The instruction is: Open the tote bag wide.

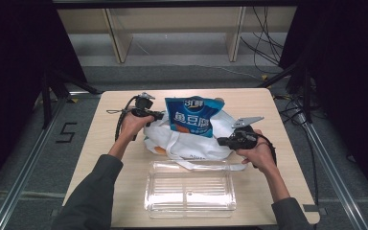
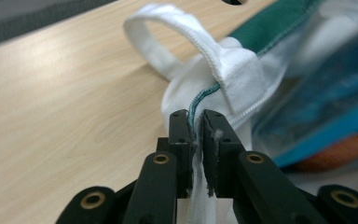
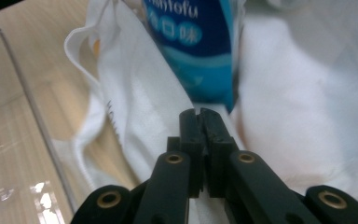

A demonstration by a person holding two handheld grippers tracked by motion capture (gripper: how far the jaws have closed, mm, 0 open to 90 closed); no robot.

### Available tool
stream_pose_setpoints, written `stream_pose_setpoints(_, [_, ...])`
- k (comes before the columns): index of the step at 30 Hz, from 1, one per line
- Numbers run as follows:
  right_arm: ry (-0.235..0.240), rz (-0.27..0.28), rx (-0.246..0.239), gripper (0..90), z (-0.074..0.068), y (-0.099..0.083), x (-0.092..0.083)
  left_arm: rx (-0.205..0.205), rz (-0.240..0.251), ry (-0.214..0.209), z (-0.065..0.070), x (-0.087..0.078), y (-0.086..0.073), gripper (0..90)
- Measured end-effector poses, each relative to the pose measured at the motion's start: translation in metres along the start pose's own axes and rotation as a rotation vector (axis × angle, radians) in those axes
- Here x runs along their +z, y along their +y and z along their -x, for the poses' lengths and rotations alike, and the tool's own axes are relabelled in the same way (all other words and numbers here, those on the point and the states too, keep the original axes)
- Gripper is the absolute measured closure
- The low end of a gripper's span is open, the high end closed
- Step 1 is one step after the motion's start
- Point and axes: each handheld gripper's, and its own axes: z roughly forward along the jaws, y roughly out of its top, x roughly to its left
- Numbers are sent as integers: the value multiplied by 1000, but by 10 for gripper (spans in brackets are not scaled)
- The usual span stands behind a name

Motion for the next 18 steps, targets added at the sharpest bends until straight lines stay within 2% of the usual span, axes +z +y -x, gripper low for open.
stream_pose_setpoints(1, [29, -31, -2, 892, 0, -5, 3, -11, -35, 27, -3, 11, -4, 822])
stream_pose_setpoints(2, [29, -31, -2, 892, 0, -5, 3, -11, -35, 27, -3, 11, -4, 827])
stream_pose_setpoints(4, [42, -83, 6, 892, -3, -10, 7, -35, -61, 42, -6, 23, -9, 828])
stream_pose_setpoints(6, [56, -112, 14, 892, -3, -14, 14, -43, -85, 48, -8, 34, -16, 828])
stream_pose_setpoints(8, [75, -113, 43, 891, 0, -19, 19, -49, -78, 46, -8, 37, -18, 826])
stream_pose_setpoints(9, [84, -112, 50, 890, 1, -20, 19, -28, -74, 51, -6, 32, -17, 816])
stream_pose_setpoints(11, [88, -108, 50, 887, 2, -20, 18, -15, -74, 53, -5, 27, -15, 785])
stream_pose_setpoints(12, [93, -111, 52, 874, 2, -19, 17, -8, -55, 57, -4, 23, -14, 751])
stream_pose_setpoints(13, [90, -87, 68, 814, 1, -16, 12, -3, -42, 55, -3, 17, -12, 677])
stream_pose_setpoints(14, [90, -87, 68, 814, 1, -16, 12, 4, -24, 55, -2, 10, -11, 677])
stream_pose_setpoints(15, [95, -70, 63, 773, 1, -13, 8, 6, 10, 60, 0, 4, -9, 656])
stream_pose_setpoints(17, [55, -5, 57, 679, 1, -4, -3, 24, 62, 42, 4, -12, -7, 606])
stream_pose_setpoints(18, [40, 67, 57, 646, 3, 6, -15, 48, 106, 38, 11, -27, -6, 601])
